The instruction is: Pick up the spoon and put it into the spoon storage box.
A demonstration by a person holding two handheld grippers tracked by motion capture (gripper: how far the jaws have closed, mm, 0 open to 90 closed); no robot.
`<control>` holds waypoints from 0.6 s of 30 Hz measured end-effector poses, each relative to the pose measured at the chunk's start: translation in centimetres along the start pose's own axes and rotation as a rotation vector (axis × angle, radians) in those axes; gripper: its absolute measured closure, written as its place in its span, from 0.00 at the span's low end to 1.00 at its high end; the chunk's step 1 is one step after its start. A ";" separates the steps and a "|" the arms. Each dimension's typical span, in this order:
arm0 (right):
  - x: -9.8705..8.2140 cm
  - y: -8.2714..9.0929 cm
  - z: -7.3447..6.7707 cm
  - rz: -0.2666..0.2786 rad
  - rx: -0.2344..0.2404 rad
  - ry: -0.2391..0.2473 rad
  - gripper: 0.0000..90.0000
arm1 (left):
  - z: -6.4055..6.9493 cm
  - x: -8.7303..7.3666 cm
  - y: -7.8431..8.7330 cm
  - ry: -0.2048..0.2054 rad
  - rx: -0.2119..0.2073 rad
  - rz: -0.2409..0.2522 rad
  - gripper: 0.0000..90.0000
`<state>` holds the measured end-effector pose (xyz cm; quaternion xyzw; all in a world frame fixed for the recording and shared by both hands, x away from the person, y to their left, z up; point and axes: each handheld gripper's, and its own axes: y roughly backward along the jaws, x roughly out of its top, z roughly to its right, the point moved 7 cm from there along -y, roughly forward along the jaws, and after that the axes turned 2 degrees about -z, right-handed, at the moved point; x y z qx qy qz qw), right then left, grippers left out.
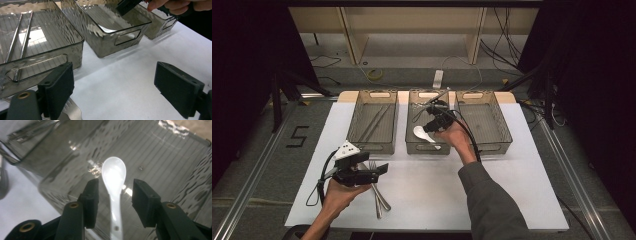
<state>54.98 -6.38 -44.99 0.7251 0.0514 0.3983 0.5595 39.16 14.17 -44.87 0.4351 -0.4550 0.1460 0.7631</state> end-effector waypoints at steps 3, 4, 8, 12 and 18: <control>-0.2 0.7 -0.1 0.021 0.007 0.004 0.56 | 0.0 0.0 0.0 -0.001 0.000 0.000 0.17; -0.3 0.9 -0.2 0.029 0.007 0.007 0.55 | 0.0 0.0 0.0 0.000 -0.001 -0.002 0.17; -1.1 2.0 -0.4 0.078 0.039 0.014 0.49 | 0.1 0.0 0.0 0.000 -0.003 -0.002 0.17; -2.2 3.2 -1.3 0.116 0.097 0.027 0.44 | 0.0 -0.1 -0.1 0.010 -0.011 -0.006 0.17; -3.9 5.0 -2.8 0.184 0.159 0.044 0.39 | 0.2 -0.1 -0.2 0.014 -0.020 -0.012 0.17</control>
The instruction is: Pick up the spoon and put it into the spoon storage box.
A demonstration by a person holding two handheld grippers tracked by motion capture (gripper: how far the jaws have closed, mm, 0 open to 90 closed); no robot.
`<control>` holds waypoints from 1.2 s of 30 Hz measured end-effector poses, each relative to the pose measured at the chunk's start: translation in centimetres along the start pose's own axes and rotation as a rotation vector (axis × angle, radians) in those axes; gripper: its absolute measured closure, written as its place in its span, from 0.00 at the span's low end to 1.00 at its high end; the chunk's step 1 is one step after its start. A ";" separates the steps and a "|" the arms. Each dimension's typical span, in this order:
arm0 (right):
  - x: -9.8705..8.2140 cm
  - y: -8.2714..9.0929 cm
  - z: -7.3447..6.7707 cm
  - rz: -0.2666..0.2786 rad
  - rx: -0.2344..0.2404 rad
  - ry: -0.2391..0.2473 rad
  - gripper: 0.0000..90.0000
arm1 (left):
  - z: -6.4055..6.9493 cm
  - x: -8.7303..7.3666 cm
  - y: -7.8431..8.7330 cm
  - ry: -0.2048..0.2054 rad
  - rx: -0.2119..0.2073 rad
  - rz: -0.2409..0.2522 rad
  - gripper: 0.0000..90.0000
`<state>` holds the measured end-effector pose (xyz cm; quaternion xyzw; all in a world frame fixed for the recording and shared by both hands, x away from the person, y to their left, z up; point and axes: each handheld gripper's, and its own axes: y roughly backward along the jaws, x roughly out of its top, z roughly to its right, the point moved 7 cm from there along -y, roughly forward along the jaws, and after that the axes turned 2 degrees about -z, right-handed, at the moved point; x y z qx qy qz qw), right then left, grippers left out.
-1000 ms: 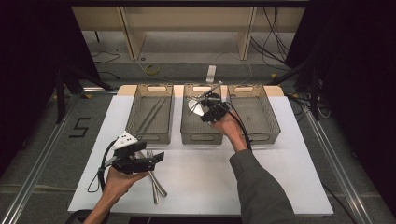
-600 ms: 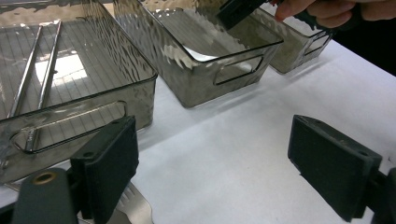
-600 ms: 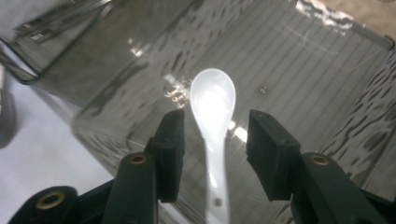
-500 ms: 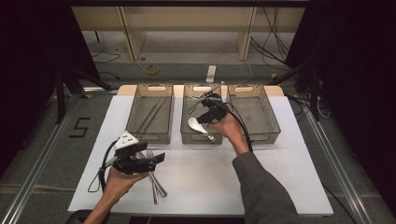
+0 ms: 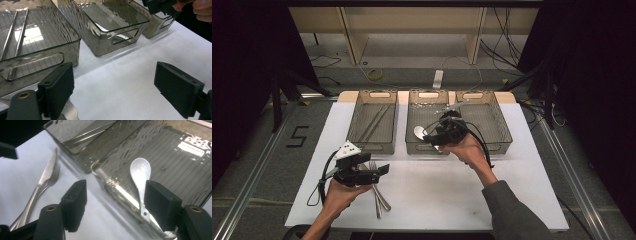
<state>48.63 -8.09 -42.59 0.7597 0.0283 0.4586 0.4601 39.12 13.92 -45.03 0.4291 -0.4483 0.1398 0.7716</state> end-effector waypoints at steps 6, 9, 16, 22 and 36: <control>-2.0 1.1 -1.4 0.059 0.030 0.018 0.36 | -0.1 -0.1 -0.1 0.008 -0.002 -0.015 0.17; -3.4 1.7 -1.8 0.075 0.048 0.020 0.35 | 0.0 -0.2 -0.2 0.010 -0.006 -0.021 0.17; -6.7 3.0 -1.9 0.108 0.044 0.011 0.34 | 0.1 -0.4 -0.4 0.013 -0.019 -0.037 0.20; -8.9 3.8 -1.6 0.131 0.033 -0.005 0.34 | 0.2 -0.5 -0.5 0.019 -0.033 -0.045 0.23; -12.1 5.0 -2.4 0.143 0.029 -0.014 0.33 | 0.9 -1.5 -0.8 -0.033 -0.064 -0.120 0.58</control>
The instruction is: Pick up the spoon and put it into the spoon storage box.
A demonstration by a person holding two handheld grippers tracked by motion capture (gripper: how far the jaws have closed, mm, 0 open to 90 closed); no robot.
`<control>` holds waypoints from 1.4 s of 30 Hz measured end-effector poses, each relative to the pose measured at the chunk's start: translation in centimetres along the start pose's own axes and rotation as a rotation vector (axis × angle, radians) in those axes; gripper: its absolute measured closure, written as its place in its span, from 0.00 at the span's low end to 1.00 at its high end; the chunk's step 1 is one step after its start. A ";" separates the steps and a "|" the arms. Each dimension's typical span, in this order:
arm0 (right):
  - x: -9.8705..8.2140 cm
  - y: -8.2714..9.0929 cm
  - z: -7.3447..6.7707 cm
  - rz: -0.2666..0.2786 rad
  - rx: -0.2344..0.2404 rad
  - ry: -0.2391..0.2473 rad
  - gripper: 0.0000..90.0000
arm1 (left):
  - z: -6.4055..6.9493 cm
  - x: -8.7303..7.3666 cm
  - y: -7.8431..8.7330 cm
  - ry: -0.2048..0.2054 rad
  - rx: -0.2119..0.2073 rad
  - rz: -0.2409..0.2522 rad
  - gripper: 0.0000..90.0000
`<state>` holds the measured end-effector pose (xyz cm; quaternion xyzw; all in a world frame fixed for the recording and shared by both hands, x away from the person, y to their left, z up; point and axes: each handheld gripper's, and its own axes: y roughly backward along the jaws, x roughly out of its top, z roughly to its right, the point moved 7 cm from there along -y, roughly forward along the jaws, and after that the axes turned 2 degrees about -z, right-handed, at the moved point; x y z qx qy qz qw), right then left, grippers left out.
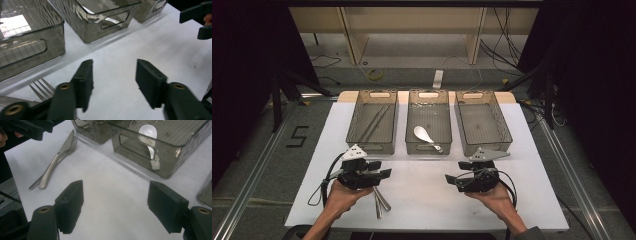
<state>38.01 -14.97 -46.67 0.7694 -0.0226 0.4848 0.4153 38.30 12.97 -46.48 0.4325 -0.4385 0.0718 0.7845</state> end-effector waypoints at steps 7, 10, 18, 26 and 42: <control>-1.4 0.4 -0.3 -0.017 -0.011 0.003 0.33 | 0.4 -1.0 -0.7 -0.028 -0.014 -0.085 0.86; -1.8 0.6 -0.4 -0.022 -0.013 -0.001 0.33 | 0.5 -1.3 -1.0 -0.044 -0.023 -0.117 0.94; -2.3 1.4 -0.5 0.012 -0.021 -0.015 0.31 | 0.6 -2.2 -1.8 -0.069 -0.018 -0.200 0.99; -3.1 2.3 -0.7 0.019 -0.031 -0.029 0.31 | 0.5 -2.8 -2.4 -0.070 -0.008 -0.245 0.99; -3.7 2.2 -0.8 -0.001 -0.026 -0.015 0.30 | -0.2 -3.8 -3.8 -0.066 0.032 -0.342 0.99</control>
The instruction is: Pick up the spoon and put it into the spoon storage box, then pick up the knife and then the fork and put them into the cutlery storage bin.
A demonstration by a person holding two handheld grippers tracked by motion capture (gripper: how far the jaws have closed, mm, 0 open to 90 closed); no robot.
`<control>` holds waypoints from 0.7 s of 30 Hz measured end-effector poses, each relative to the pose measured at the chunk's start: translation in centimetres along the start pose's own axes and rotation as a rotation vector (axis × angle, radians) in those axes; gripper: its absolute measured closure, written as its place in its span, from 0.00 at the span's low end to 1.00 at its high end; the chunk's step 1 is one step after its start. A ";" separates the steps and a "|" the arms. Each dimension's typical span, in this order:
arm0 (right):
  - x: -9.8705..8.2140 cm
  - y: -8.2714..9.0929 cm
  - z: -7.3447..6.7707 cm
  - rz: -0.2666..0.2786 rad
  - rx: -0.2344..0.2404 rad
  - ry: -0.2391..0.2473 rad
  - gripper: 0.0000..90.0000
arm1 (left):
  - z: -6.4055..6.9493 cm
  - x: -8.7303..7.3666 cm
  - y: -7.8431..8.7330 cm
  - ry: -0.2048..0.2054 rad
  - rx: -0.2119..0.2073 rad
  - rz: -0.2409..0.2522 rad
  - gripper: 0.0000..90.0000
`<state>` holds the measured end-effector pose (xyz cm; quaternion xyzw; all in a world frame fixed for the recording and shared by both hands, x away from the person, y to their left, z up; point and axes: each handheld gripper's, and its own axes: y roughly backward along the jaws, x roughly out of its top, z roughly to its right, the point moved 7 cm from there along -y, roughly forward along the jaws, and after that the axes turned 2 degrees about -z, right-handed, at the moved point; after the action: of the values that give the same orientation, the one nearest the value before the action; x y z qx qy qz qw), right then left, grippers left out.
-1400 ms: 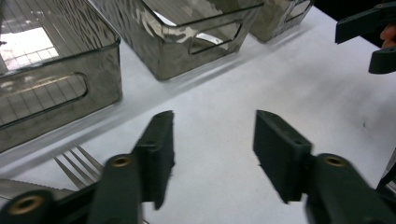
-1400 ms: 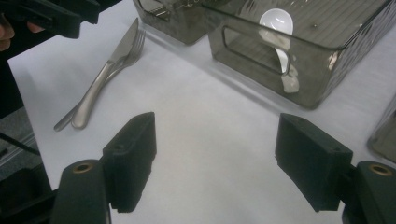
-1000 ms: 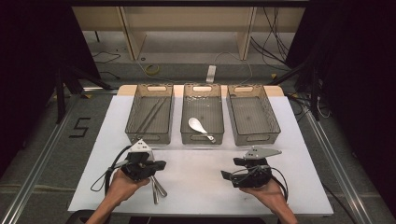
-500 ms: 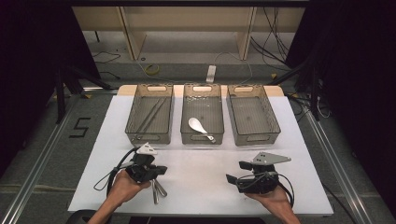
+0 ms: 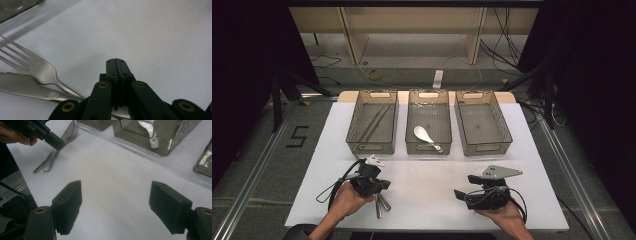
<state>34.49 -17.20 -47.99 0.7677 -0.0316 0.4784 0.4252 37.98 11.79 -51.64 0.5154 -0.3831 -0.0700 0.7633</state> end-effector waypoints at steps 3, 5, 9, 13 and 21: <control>-0.1 0.1 0.0 0.000 0.003 -0.004 0.29 | -0.1 -0.1 -0.2 -0.003 0.010 -0.016 0.99; -0.1 0.1 0.0 -0.001 0.003 -0.003 0.29 | -0.1 -0.2 -0.3 0.002 0.011 -0.026 0.99; -0.2 0.1 -0.1 -0.005 0.001 -0.003 0.29 | -0.3 -0.6 -0.4 -0.004 0.018 -0.063 0.99; -0.2 0.1 -0.3 -0.005 0.000 0.000 0.29 | -0.4 -1.1 -0.8 -0.002 0.017 -0.107 0.99; -0.3 0.0 -0.3 -0.014 0.005 0.006 0.29 | -0.6 -1.4 -1.0 -0.012 0.030 -0.149 0.99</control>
<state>34.10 -17.09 -48.14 0.7674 -0.0240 0.4779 0.4268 37.66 12.47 -53.28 0.5536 -0.3493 -0.1237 0.7458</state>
